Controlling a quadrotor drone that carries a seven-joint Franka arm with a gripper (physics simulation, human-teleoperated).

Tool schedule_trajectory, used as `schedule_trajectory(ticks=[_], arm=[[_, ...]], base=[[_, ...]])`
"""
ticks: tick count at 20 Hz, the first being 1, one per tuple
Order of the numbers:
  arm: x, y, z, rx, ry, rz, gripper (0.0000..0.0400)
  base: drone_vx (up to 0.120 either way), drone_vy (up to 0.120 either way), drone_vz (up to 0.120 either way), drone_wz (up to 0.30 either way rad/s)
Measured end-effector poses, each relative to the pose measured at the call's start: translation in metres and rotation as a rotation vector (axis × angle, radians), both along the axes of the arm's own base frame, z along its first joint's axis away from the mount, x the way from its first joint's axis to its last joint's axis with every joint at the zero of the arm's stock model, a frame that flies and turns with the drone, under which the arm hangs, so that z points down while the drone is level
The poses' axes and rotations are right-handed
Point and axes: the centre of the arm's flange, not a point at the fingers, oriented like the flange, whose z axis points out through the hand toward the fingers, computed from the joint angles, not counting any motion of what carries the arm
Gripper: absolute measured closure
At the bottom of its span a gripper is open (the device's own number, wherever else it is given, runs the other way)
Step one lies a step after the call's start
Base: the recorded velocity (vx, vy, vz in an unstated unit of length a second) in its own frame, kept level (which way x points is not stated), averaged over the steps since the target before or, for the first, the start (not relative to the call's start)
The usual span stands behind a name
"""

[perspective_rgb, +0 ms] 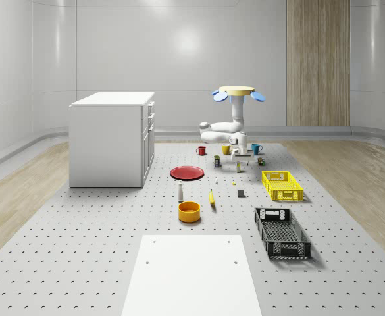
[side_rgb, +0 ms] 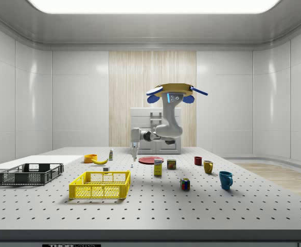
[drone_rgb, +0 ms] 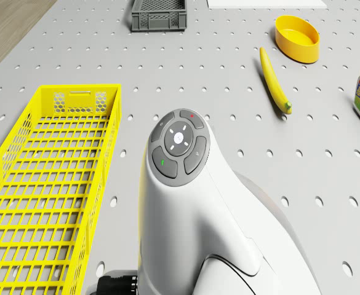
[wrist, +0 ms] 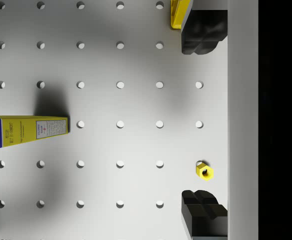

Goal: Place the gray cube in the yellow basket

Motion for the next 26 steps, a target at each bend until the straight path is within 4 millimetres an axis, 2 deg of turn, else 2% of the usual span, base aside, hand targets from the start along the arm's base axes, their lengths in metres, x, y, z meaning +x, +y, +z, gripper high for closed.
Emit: schedule_trajectory(ticks=[16,23,26], arm=[[0.0000,0.0000,0.0000,0.000,0.000,0.000,0.0000],[0.0000,0.0000,0.0000,0.000,0.000,0.000,0.0000],[0.0000,0.0000,0.0000,0.000,0.000,0.000,0.0000]], base=[[0.120,0.000,-0.120,0.000],[0.114,0.000,0.000,0.000],[0.000,0.000,0.000,0.000]])
